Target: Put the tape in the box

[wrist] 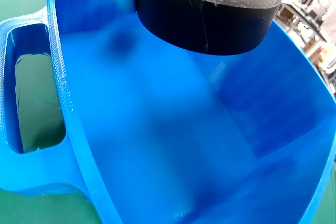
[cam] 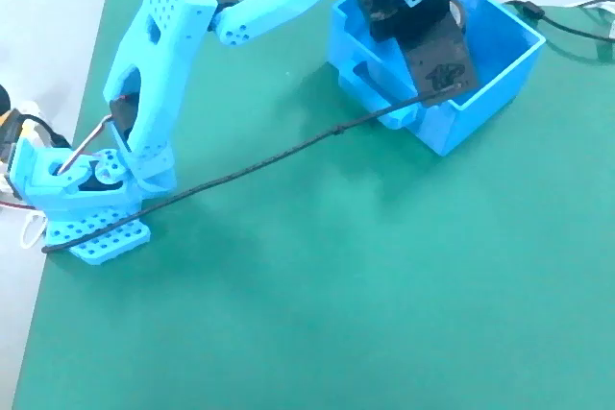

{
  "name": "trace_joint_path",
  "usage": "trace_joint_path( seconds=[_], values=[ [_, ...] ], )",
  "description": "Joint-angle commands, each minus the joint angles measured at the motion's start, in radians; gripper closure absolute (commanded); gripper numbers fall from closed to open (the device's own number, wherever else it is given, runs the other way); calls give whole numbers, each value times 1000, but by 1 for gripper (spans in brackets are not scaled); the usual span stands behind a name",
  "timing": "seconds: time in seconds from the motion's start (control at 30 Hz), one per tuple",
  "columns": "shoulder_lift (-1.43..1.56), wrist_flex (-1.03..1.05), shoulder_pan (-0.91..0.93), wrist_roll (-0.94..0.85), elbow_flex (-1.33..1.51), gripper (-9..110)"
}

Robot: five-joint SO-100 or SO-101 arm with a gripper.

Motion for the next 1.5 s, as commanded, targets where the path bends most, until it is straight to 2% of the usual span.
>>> trace_joint_path(
  seconds=[0.0,0.07,0.37,0.6,0.83,1.3,1.47],
  values=[
    [32,-48,-25,18,-115,93],
    [35,-48,-25,32,-115,83],
    [46,-43,-25,44,-115,65],
    [77,-21,8,34,-115,65],
    [206,77,164,12,-115,66],
    [638,457,472,-18,-94,67],
    [870,472,520,-32,121,67]
  ],
)
